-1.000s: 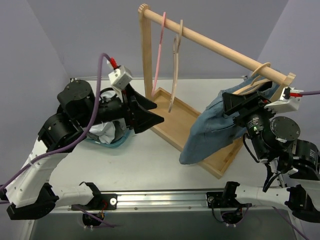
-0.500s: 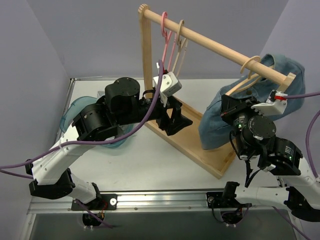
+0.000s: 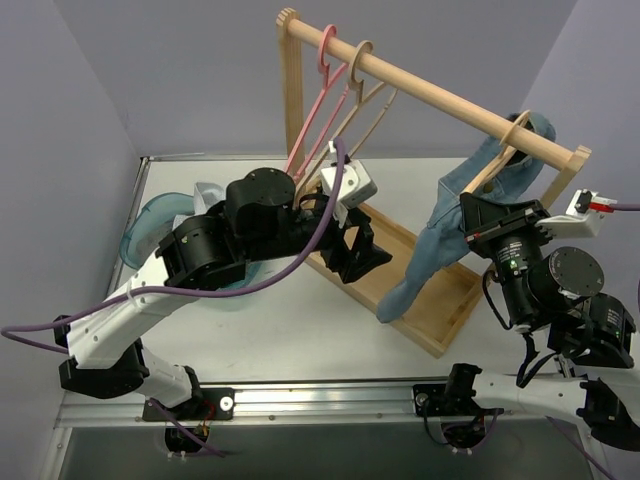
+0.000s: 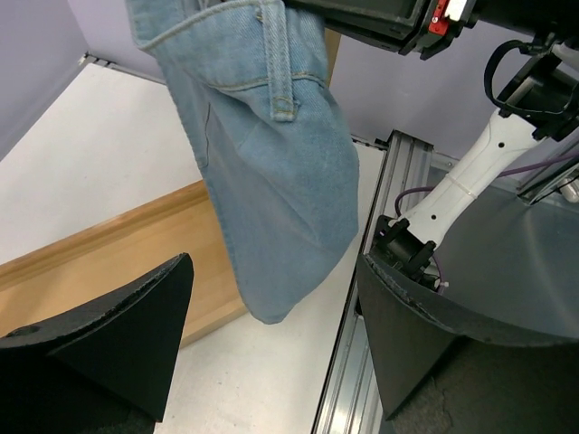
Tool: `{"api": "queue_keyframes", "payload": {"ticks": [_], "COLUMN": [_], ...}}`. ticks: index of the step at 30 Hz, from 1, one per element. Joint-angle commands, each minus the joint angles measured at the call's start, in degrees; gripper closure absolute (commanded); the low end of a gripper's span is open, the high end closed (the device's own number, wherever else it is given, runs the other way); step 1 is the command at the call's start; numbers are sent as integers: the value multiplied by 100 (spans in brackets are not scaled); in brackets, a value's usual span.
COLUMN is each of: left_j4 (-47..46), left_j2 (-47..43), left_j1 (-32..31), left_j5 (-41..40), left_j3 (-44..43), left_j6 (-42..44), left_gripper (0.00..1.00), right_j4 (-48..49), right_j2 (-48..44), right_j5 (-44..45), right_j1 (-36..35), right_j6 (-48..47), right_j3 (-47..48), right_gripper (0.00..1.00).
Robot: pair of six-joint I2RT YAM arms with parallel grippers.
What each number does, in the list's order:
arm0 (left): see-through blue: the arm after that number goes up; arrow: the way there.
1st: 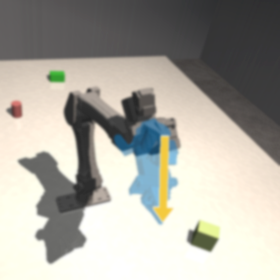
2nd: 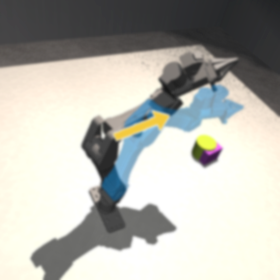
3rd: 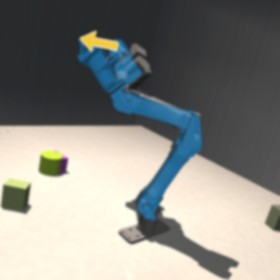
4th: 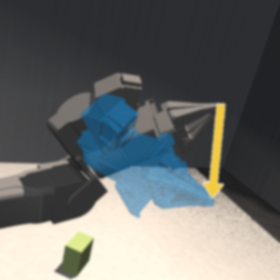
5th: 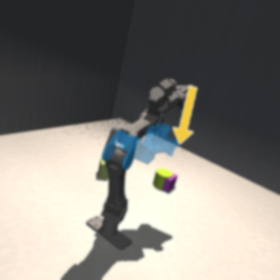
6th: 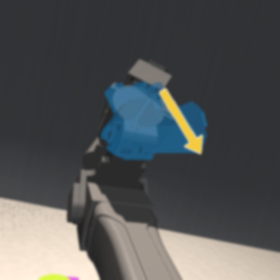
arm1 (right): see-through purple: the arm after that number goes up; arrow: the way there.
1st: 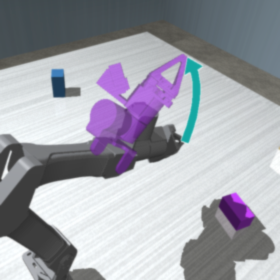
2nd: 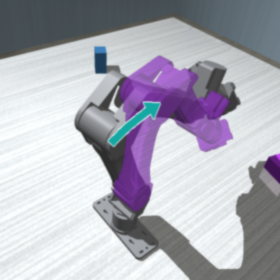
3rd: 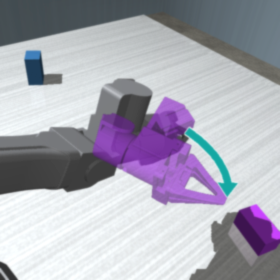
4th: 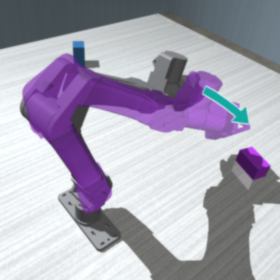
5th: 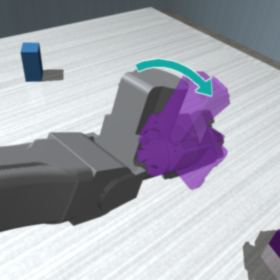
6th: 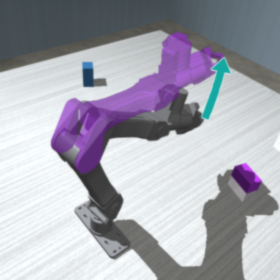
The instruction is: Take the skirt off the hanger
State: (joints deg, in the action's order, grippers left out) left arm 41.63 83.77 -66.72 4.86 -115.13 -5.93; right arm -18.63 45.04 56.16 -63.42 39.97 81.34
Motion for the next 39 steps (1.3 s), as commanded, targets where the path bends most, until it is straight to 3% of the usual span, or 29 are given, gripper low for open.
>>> {"api": "queue_keyframes", "payload": {"ticks": [1,11,24,39], "left_j4": [-260,-401,-322,-348], "left_j2": [219,131,-124,-203], "left_j1": [-157,-184,-184,-184], "left_j5": [-310,-389,-688,-750], "left_j3": [-229,-45,96,166], "left_j6": [128,31,84,31], "left_gripper": [18,18,18,18], "right_j4": [544,1309,2373,3401], "right_j2": [23,585,664,1358], "right_j5": [325,791,1696,1785], "right_j1": [5,-21,5,400], "right_j6": [-86,-384,-401,-1122], "right_j3": [172,541,-5,93], "right_gripper": [100,100,100,100]}}
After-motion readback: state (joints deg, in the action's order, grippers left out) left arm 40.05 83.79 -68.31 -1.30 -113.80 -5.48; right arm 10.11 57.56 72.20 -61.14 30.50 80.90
